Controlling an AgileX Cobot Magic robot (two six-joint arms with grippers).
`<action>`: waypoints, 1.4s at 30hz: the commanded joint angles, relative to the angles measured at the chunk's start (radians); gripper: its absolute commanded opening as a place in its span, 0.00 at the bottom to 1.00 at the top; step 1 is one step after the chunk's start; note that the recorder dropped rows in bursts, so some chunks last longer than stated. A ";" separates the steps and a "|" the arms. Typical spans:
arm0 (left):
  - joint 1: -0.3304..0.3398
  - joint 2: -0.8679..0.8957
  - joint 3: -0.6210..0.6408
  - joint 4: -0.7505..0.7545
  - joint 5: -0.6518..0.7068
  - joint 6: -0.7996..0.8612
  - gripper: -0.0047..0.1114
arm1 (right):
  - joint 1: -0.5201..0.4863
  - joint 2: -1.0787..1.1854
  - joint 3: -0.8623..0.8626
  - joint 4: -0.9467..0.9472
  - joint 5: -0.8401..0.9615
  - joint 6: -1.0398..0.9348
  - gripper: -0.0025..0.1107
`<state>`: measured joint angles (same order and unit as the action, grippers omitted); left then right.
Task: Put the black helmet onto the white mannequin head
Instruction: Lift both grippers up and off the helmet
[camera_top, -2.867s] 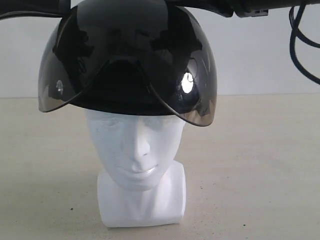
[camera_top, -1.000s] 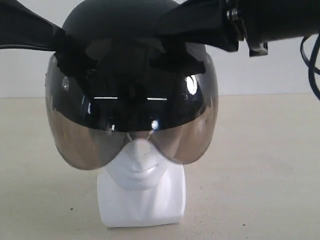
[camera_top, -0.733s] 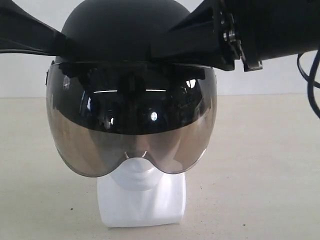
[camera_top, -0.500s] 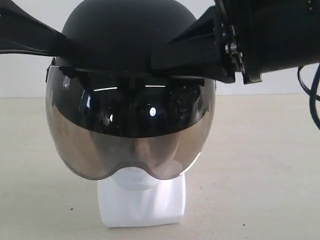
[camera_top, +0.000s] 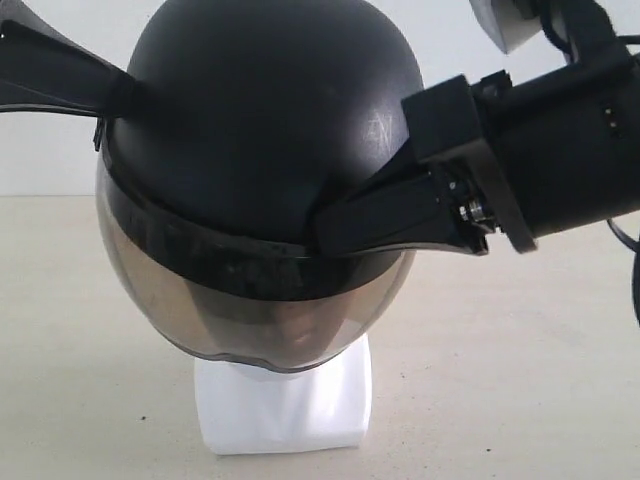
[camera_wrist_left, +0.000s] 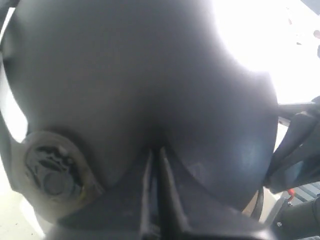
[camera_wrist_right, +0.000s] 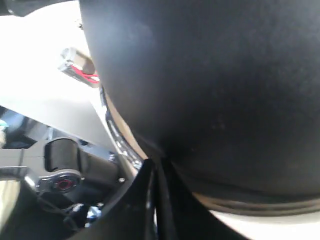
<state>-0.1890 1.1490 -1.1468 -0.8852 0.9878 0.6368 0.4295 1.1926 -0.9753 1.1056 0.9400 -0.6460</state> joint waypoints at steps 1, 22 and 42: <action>-0.006 0.008 0.007 0.011 -0.001 -0.008 0.08 | -0.011 -0.050 -0.043 -0.038 -0.195 0.011 0.02; -0.006 -0.026 0.005 0.275 -0.191 -0.166 0.08 | -0.187 -0.066 -0.060 -0.508 -0.226 0.454 0.02; -0.006 0.105 0.005 0.263 -0.145 -0.136 0.08 | 0.003 0.057 -0.132 -0.299 -0.409 0.255 0.02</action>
<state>-0.1890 1.2322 -1.1429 -0.6055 0.8174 0.4965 0.3962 1.2507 -1.0673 0.7620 0.5148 -0.3810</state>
